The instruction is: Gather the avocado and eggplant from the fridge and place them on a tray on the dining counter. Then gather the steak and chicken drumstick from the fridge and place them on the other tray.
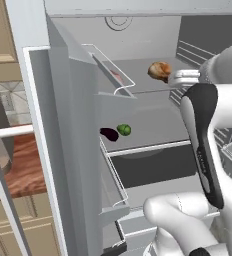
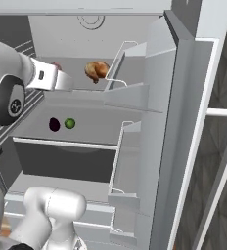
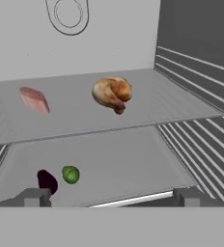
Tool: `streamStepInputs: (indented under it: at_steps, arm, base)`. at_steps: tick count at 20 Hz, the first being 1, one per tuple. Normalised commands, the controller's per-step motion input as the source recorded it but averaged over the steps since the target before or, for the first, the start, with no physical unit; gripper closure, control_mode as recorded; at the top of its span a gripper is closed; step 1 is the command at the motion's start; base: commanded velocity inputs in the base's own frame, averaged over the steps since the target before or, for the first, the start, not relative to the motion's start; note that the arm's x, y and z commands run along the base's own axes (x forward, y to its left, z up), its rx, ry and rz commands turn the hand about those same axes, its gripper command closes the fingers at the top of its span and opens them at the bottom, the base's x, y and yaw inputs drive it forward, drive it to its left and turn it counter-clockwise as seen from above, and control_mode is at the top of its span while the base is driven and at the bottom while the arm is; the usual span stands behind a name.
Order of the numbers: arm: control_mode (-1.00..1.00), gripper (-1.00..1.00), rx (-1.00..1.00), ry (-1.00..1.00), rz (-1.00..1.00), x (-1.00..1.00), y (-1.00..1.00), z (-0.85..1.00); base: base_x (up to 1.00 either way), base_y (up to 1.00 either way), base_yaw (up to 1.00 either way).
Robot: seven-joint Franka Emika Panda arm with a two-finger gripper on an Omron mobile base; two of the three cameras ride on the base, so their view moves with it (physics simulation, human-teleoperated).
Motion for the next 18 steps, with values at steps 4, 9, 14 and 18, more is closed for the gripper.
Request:
streamStepInputs:
  at_steps: [4, 9, 14, 18]
  arm:
    - [-1.0, -1.0, -0.07, 0.0, -0.04, 0.25, -0.2, 0.32]
    - [-1.0, -1.0, -0.04, 0.02, 0.02, 0.17, -0.13, -0.04]
    - [-1.0, -1.0, -0.05, 0.04, 0.12, 0.03, -0.03, -0.4]
    - [-1.0, -1.0, -0.01, 0.0, 0.13, 0.13, -0.06, -0.3]
  base:
    - [0.0, 0.0, 0.0]
    - [0.0, 0.0, 0.0]
    - [0.0, 0.0, 0.0]
    - [0.0, 0.0, 0.0]
